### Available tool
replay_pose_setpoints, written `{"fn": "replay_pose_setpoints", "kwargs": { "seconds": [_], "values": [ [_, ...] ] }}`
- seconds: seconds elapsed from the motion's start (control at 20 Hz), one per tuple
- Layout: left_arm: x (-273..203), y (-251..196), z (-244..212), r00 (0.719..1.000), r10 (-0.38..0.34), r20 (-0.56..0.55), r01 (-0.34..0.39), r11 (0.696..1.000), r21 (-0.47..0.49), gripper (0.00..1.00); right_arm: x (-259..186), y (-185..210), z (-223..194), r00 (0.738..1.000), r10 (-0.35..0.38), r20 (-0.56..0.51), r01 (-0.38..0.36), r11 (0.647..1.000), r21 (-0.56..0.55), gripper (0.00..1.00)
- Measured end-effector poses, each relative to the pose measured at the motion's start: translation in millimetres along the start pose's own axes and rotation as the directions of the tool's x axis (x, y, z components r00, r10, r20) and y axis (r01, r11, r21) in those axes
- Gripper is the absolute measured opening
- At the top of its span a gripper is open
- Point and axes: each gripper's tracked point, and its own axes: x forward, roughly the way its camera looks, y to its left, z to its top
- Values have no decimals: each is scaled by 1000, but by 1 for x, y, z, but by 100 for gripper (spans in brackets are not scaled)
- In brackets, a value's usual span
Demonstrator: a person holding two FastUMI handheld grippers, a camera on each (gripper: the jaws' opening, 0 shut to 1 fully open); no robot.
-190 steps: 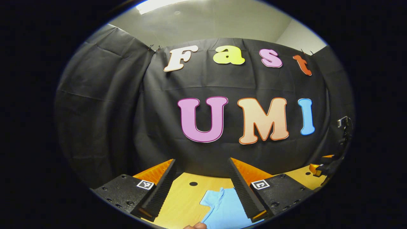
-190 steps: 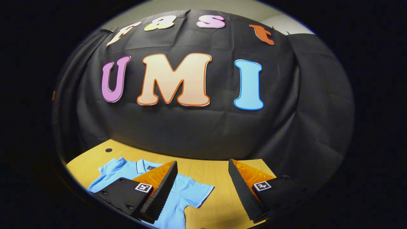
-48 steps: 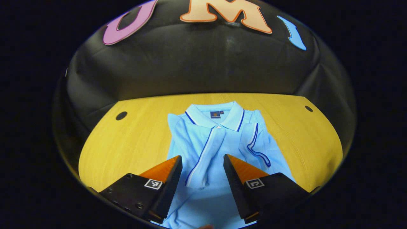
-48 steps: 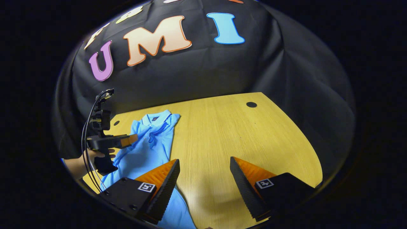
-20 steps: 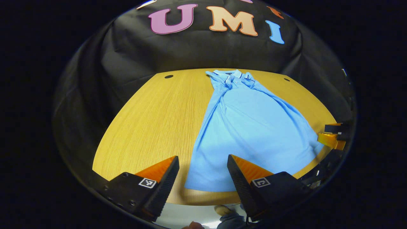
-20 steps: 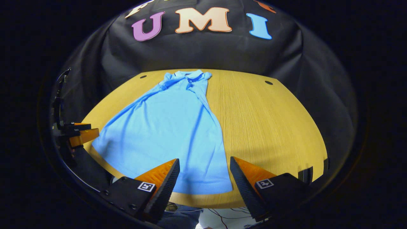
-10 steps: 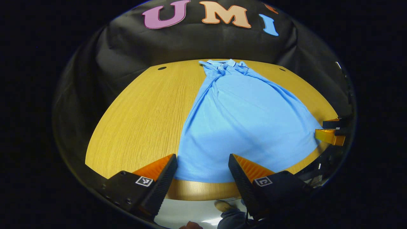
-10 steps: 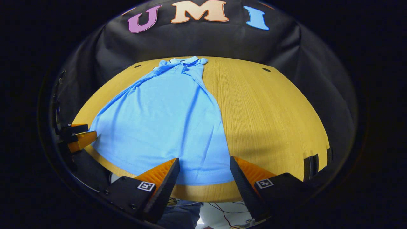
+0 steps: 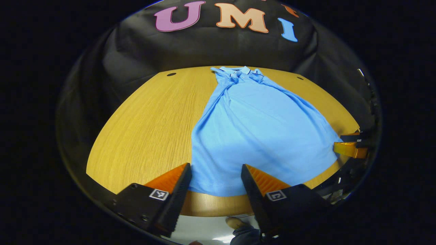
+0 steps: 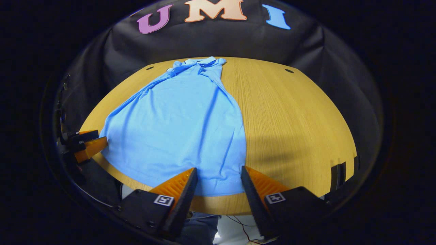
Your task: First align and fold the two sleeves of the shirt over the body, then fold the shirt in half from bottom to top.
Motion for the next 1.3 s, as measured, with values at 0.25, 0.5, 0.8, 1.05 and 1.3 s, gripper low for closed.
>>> {"fn": "replay_pose_setpoints", "kwargs": {
  "seconds": [0.25, 0.5, 0.8, 1.05, 1.3],
  "values": [
    [2, -20, 1, 999, -38, 35, 38, 999, -15, 26, 0, 14, 0, 999, 25, 40, -25, 1000, -15, 10],
    [2, -21, 3, 999, -43, -13, 42, 994, -97, 0, -2, 30, 5, 996, 76, 51, -79, 995, 62, 3],
    [-9, -27, 24, 997, -72, -11, 71, 989, -127, 0, -17, 34, 43, 986, 97, 134, -108, 991, 76, 3],
    [-23, -29, 90, 989, -105, 106, 123, 975, -183, 0, -35, 31, 103, 965, 115, 237, -146, 982, 118, 3],
    [-21, -28, 164, 970, -115, 216, 146, 980, -132, 0, -44, 28, 186, 921, 132, 366, -183, 977, 110, 3]
  ]
}}
